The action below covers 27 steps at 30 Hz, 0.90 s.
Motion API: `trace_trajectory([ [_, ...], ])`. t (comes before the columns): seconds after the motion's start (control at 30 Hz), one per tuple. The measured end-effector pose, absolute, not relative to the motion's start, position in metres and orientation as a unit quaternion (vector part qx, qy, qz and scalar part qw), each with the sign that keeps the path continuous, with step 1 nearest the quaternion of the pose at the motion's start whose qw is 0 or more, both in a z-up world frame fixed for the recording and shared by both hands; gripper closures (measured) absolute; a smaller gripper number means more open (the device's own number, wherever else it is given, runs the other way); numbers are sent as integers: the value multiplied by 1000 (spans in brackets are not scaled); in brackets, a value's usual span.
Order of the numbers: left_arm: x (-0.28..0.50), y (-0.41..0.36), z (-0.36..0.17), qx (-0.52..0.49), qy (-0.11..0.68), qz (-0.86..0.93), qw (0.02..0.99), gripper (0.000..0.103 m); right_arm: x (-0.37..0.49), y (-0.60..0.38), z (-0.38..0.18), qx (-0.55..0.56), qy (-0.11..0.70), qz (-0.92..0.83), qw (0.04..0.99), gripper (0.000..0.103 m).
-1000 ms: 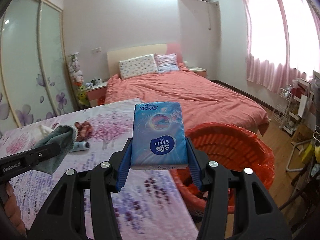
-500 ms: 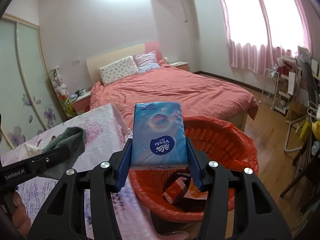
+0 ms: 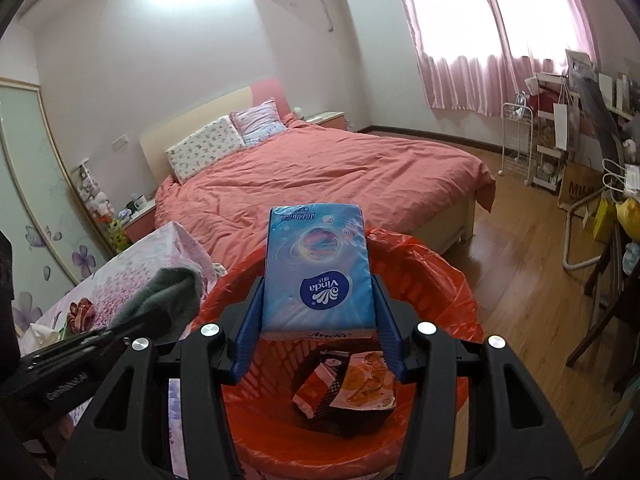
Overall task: Collect trash
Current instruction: 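Carry sock with left tool while right tool carries tissue pack to basket, then open left tool over basket while right tool opens to drop tissue pack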
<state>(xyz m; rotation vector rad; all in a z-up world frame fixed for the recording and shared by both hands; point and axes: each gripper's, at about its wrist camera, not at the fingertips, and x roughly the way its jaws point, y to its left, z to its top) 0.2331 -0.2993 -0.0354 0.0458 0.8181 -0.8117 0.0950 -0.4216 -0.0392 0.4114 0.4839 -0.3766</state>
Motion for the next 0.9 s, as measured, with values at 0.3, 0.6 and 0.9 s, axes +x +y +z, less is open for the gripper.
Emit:
trace_trajectory([
  [0.3, 243, -302, -51, 37, 400, -362, 842, 57, 97, -434, -46, 225, 247, -165, 928, 37],
  [0.6, 247, -249, -47, 47, 389, -300, 870, 43, 96, -410, -36, 180, 251, -174, 935, 30],
  [0.9, 240, -161, -28, 46, 362, -234, 901, 35, 109, -360, -23, 141, 255, -126, 948, 21],
])
